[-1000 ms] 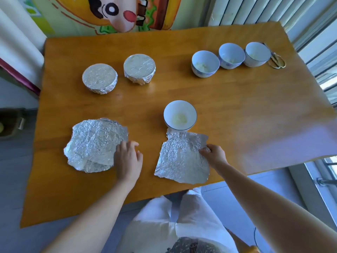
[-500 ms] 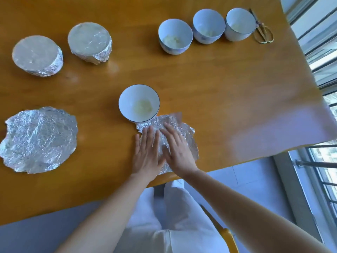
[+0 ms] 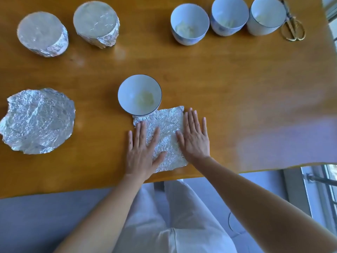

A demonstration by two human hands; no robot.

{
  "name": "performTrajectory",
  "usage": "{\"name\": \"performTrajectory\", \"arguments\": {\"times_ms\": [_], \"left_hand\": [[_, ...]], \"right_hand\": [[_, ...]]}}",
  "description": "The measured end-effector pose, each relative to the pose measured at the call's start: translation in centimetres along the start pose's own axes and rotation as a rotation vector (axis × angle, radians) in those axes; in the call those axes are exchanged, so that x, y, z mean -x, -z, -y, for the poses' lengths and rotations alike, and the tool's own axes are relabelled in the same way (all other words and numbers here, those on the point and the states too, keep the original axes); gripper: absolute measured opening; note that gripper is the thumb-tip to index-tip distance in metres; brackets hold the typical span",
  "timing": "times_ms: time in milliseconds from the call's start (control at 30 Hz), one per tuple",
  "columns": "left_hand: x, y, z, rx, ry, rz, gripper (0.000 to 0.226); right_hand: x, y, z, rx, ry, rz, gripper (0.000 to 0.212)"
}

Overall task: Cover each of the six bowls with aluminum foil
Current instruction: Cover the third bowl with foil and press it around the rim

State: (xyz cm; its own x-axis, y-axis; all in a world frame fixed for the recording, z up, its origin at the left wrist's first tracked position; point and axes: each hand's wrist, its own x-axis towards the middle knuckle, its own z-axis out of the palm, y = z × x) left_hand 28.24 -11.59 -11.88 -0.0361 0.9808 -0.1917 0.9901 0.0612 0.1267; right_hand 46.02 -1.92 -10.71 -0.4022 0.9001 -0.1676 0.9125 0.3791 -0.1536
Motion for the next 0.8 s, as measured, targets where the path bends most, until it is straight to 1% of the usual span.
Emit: {"name": "performTrajectory", "arguments": {"times_ms": [33,67,133,200,300,433,500,533,633,667,800], "left_hand": [[-0.1,0.0,0.0,0.008,-0.003,-0.008,0.078],[-0.1,0.0,-0.1,0.016,-0.002,-0.017,0.078],[-0.1,-0.1,-0.2,0.016,0.009,-0.038,0.079],[0.0,-0.1,-0.2,-0.004,0.017,-0.051,0.079],[-0.1,0.1,0.0,-0.012,0.016,-0.050,0.079],[0.1,0.2,0.1,-0.012,0.028,-0.042,0.078],[0.1,0.3,0.2,-0.007,0.045,-0.041,0.078],[0.1,0.4,0.2,0.000,0.046,-0.036,0.077],[-0.1,0.2,0.2,0.006,0.049,-0.042,0.080],[0.0,0.2,0.3,0.003,0.043,-0.042,0.081],[0.1,0.3,0.5,-0.029,0.043,-0.015,0.089]], "right_hand": [[-0.1,0.3,0.6,-0.005,0.020,-0.022,0.066],[-0.1,0.5,1.3,-0.009,0.085,-0.029,0.066],[0.2,0.1,2.8,-0.011,0.247,0.010,0.064],[0.4,-0.9,2.8,0.016,0.306,0.062,0.064],[0.1,-1.4,1.2,0.040,0.265,0.056,0.062],[-0.1,-0.9,-0.5,0.020,0.139,0.044,0.063],[-0.2,-0.2,0.3,-0.016,0.067,0.030,0.066],[-0.1,0.0,1.1,-0.026,0.070,0.024,0.066],[0.7,-0.3,3.2,0.011,0.253,0.038,0.064],[1.0,-0.6,3.0,0.016,0.275,0.055,0.063],[1.1,-1.1,-0.1,0.057,0.164,0.073,0.063]]}}
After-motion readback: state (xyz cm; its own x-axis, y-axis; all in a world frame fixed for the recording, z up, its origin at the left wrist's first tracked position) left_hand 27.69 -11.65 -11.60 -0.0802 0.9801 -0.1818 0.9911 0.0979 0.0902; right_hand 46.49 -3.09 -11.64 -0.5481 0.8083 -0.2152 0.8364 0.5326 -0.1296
